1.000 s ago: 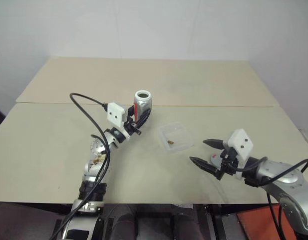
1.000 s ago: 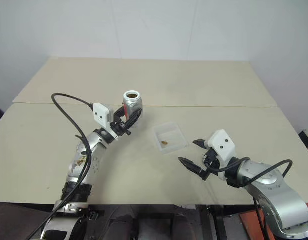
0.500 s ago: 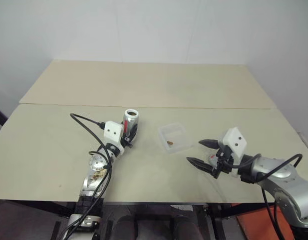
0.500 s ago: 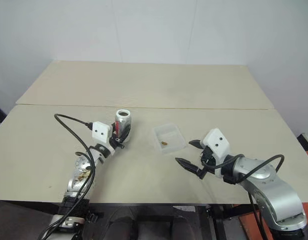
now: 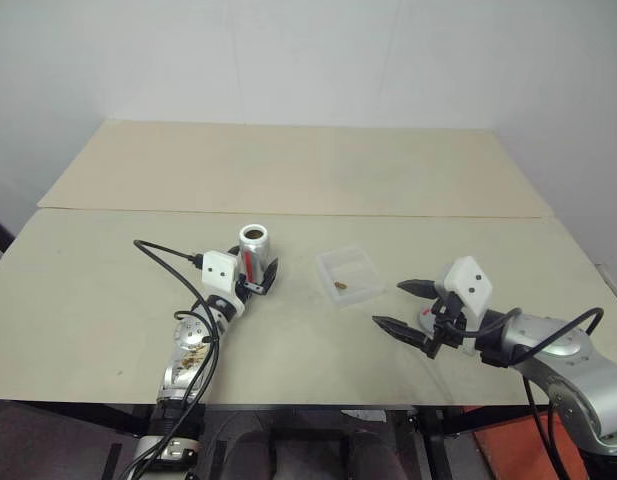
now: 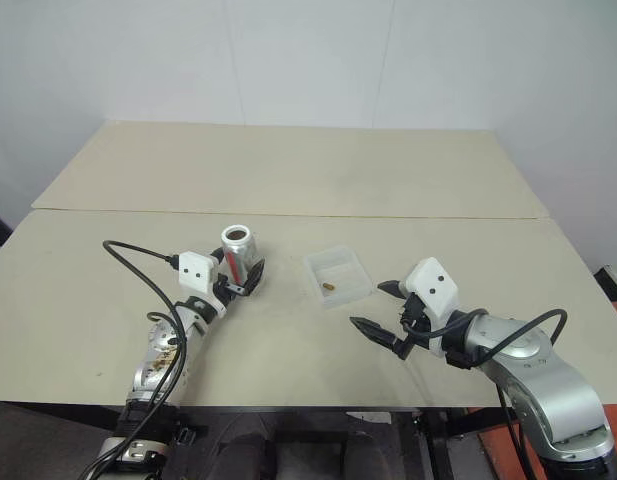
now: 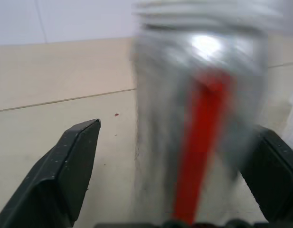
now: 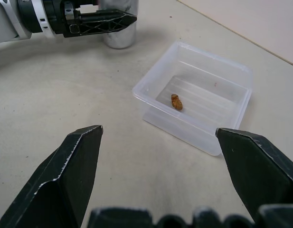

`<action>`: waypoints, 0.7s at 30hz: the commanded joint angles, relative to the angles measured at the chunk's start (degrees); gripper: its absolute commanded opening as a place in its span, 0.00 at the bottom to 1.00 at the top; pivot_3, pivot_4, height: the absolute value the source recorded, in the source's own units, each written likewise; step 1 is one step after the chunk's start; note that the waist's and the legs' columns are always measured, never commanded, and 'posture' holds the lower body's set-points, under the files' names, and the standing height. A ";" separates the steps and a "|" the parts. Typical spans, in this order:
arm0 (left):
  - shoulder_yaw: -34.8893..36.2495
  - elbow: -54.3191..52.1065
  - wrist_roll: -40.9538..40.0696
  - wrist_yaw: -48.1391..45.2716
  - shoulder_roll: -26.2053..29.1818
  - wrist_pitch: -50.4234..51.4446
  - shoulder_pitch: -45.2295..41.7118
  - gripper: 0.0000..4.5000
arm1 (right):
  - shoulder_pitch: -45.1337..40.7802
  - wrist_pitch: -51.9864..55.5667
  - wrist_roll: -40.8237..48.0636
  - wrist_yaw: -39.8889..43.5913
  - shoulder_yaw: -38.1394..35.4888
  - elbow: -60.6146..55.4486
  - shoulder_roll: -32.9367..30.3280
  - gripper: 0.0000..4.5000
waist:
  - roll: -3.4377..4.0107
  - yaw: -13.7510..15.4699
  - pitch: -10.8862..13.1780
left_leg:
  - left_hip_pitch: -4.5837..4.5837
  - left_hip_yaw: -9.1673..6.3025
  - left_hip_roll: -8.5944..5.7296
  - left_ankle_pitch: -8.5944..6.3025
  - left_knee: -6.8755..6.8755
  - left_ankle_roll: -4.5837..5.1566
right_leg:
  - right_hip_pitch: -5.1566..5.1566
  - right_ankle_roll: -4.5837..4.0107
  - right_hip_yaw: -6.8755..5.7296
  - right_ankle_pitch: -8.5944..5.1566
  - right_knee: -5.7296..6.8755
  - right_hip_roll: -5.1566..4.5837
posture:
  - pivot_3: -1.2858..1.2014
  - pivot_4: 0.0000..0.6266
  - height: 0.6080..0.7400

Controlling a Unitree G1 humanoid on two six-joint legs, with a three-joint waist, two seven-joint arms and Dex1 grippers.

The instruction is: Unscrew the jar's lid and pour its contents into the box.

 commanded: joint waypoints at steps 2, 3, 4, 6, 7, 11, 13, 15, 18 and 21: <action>0.03 -7.33 -2.09 -1.96 1.00 0.25 2.38 0.99 | -0.87 -0.91 0.07 0.32 -0.43 -0.55 -0.24 1.00 | 0.00 -0.05 0.00 | -0.06 0.00 0.01 0.00 0.00 0.00 | -0.07 0.00 0.00 0.00 0.01 0.00 | 0.52 0.24 1.00; -0.18 -8.60 -2.15 -2.27 1.26 0.53 3.24 0.99 | -0.92 -0.92 0.02 0.36 -0.28 -0.46 -0.23 1.00 | 0.00 -0.12 0.00 | -0.06 0.00 0.02 0.00 -0.03 0.00 | -0.09 0.00 0.01 0.00 0.00 0.00 | 0.52 0.24 1.00; -0.26 -10.49 -2.30 -2.37 1.53 1.16 4.56 0.99 | -1.04 -0.89 0.02 0.43 -0.09 -0.32 -0.20 1.00 | 0.00 -0.16 0.00 | -0.06 0.01 0.02 0.00 -0.07 0.00 | -0.11 0.00 0.02 0.00 0.00 -0.01 | 0.52 0.24 1.00; -0.23 -13.85 -2.46 -2.39 2.03 2.39 6.89 0.99 | -1.26 -0.93 -0.01 0.62 0.24 -0.05 -0.20 1.00 | 0.00 -0.29 0.00 | -0.06 0.02 0.04 0.00 -0.14 0.00 | -0.14 -0.02 0.03 -0.01 -0.01 -0.01 | 0.52 0.24 1.00; -0.14 -15.32 -2.28 -2.04 2.22 2.97 7.88 0.99 | -1.31 -0.97 -0.04 0.75 0.34 0.05 -0.26 1.00 | 0.01 -0.29 0.00 | -0.04 0.02 0.04 0.00 -0.19 0.00 | -0.14 -0.02 0.04 -0.01 -0.02 -0.01 | 0.52 0.24 1.00; 1.20 -23.67 -3.89 -2.06 4.14 6.94 14.10 0.99 | -1.95 -1.12 -0.62 0.81 0.90 1.08 -0.25 1.00 | 0.00 -0.51 0.01 | -0.07 0.02 0.05 0.00 -0.25 0.00 | -0.23 -0.06 0.05 -0.03 -0.02 -0.01 | 0.52 0.24 1.00; 3.08 -28.80 -5.14 -4.45 7.60 7.92 18.77 0.99 | -1.89 -1.36 -0.59 1.77 0.20 1.67 -1.12 1.00 | 0.00 -0.71 0.02 | -0.14 0.01 0.06 0.00 -0.28 0.00 | -0.35 -0.07 0.07 -0.04 -0.01 -0.01 | 0.52 0.24 1.00; 5.85 -32.26 -7.50 -6.08 10.56 9.14 21.54 0.99 | -1.13 -2.16 -0.64 3.60 -1.40 2.29 -2.78 1.00 | 0.02 -0.84 0.03 | -0.23 -0.01 0.11 0.00 -0.36 -0.01 | -0.57 -0.10 0.18 -0.05 0.03 0.00 | 0.52 0.24 1.00; 11.58 -36.39 -16.47 -13.95 17.39 11.77 24.58 0.99 | 3.18 -7.71 -1.27 10.19 -7.22 4.59 -7.24 1.00 | 0.05 -0.29 0.19 | -0.25 0.03 0.09 0.01 -0.39 -0.01 | -0.62 -0.14 0.16 -0.09 0.03 0.00 | 0.52 0.24 1.00; 16.85 -37.64 -25.72 -24.23 24.71 14.36 27.01 0.99 | 7.89 -13.97 -1.60 17.39 -13.59 7.80 -10.81 1.00 | 0.05 0.12 0.21 | -0.23 0.19 0.11 0.01 -0.43 -0.01 | -0.60 -0.22 0.13 -0.14 -0.05 -0.04 | 0.52 0.24 1.00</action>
